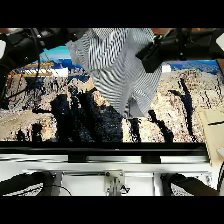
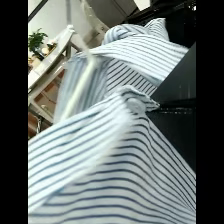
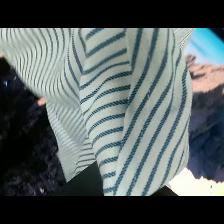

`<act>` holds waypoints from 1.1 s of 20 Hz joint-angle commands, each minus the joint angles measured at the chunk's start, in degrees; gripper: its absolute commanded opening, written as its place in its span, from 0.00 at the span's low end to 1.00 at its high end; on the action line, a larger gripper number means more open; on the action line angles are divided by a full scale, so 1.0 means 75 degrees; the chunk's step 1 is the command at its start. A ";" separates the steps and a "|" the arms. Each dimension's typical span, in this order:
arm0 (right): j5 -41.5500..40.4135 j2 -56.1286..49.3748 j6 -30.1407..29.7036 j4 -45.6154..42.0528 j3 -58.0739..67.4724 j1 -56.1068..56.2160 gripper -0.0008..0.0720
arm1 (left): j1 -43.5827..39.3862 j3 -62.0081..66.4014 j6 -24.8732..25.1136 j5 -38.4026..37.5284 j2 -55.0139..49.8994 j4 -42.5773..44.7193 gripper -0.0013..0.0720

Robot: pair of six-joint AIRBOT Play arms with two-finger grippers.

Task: Fold the shirts.

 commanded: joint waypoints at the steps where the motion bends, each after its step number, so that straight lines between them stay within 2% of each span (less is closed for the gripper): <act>1: -0.0778 -0.0023 0.0356 0.0009 0.0012 0.0315 0.11 | -0.0615 0.0009 0.0163 -0.0143 -0.0006 0.0204 0.09; 6: -0.0816 0.0061 0.0863 -0.0749 0.0012 0.0297 0.11 | -0.0609 0.0009 0.0128 -0.1338 0.0032 0.0525 0.09; 10: -0.0866 0.0376 0.1067 -0.1472 0.0012 0.0297 0.11 | -0.0149 0.0012 0.0128 -0.1594 0.0425 0.0921 0.09; 12: -0.1014 0.0595 0.1148 -0.1440 0.0012 0.0297 0.11 | 0.0245 0.0012 0.0128 -0.1705 0.0659 0.1189 0.09; 16: -0.1096 0.0921 0.1154 -0.0653 0.0012 0.0306 0.11 | 0.0519 0.0012 0.0131 -0.1789 0.0662 0.1250 0.09; 17: -0.1096 0.0976 0.1166 -0.0580 0.0012 0.0306 0.11 | 0.0487 0.0012 0.0160 -0.1778 0.0662 0.1227 0.14; 19: -0.1099 0.1061 0.1358 -0.0758 0.0012 0.0306 0.11 | 0.0475 0.0017 0.0303 -0.1760 0.0702 0.1227 0.59; 20: -0.1099 0.1116 0.1670 -0.1081 0.0023 0.0306 0.11 | 0.0516 0.0038 0.0300 -0.1760 0.0734 0.1230 0.69; 21: -0.1087 0.1169 0.2157 -0.1673 0.0079 0.0306 0.11 | 0.0577 0.0099 0.0300 -0.1763 0.0772 0.1230 0.75; 22: -0.1067 0.1221 0.2643 -0.2404 0.0195 0.0306 0.11 | 0.0659 0.0198 0.0297 -0.1760 0.0816 0.1230 0.76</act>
